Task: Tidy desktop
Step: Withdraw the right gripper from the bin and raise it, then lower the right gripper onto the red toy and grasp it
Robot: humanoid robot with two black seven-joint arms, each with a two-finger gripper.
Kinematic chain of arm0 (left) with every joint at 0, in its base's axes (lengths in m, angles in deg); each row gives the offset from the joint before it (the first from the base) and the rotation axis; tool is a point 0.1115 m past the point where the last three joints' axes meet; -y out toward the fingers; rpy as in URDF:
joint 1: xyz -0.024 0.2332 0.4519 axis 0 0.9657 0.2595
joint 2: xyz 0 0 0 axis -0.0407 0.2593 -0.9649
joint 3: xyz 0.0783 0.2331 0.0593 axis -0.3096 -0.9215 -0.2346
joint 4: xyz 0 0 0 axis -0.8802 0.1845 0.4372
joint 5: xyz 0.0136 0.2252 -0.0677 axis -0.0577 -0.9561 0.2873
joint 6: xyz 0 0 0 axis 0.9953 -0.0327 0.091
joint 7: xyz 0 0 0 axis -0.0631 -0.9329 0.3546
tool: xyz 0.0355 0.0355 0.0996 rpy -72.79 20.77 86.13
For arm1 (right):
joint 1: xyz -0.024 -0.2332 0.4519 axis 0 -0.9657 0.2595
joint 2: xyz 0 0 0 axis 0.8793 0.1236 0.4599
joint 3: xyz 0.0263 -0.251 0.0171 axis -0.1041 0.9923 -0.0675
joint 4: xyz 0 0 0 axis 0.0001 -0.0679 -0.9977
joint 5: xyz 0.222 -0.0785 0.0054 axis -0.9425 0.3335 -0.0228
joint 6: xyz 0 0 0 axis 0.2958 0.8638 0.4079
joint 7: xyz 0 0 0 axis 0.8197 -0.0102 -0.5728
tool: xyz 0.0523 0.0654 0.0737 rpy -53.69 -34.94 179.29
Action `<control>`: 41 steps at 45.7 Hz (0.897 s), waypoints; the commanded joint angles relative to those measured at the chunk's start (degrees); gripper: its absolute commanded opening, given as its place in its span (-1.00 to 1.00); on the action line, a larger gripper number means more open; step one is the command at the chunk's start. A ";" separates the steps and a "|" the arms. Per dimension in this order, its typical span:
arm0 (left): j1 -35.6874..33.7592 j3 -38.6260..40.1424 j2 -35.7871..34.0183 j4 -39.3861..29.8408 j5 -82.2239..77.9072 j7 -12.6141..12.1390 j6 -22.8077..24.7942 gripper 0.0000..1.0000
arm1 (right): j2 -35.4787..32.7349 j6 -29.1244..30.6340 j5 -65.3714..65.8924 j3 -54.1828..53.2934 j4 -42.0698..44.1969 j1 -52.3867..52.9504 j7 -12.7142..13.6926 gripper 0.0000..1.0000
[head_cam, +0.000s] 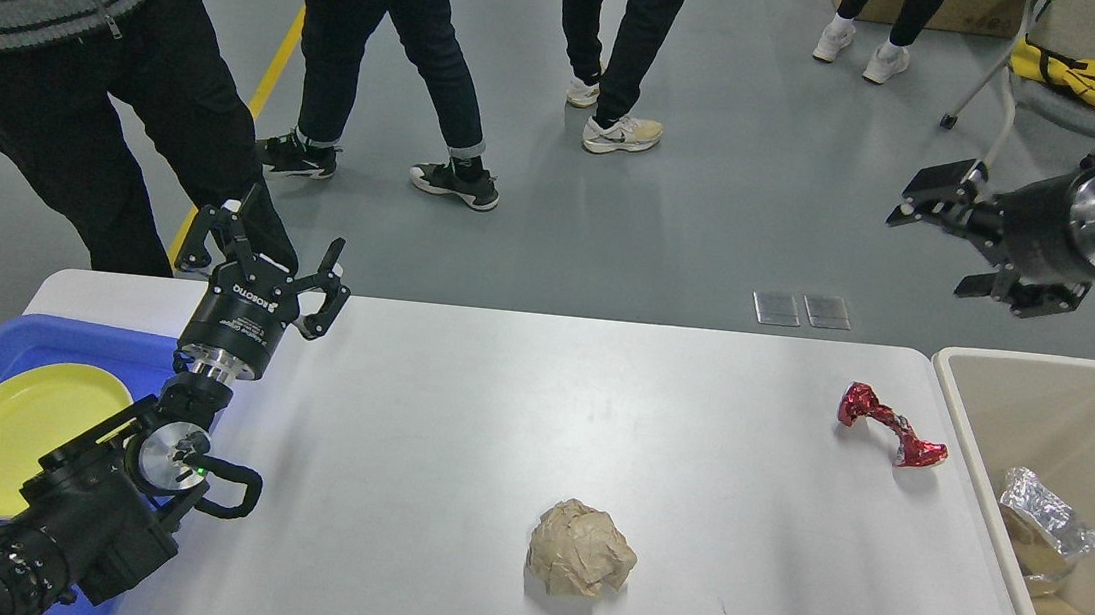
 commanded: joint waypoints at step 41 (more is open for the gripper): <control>0.00 0.00 0.00 0.00 0.04 0.00 0.00 1.00 | 15.89 -26.67 2.84 -2.36 -27.02 -10.71 3.34 1.00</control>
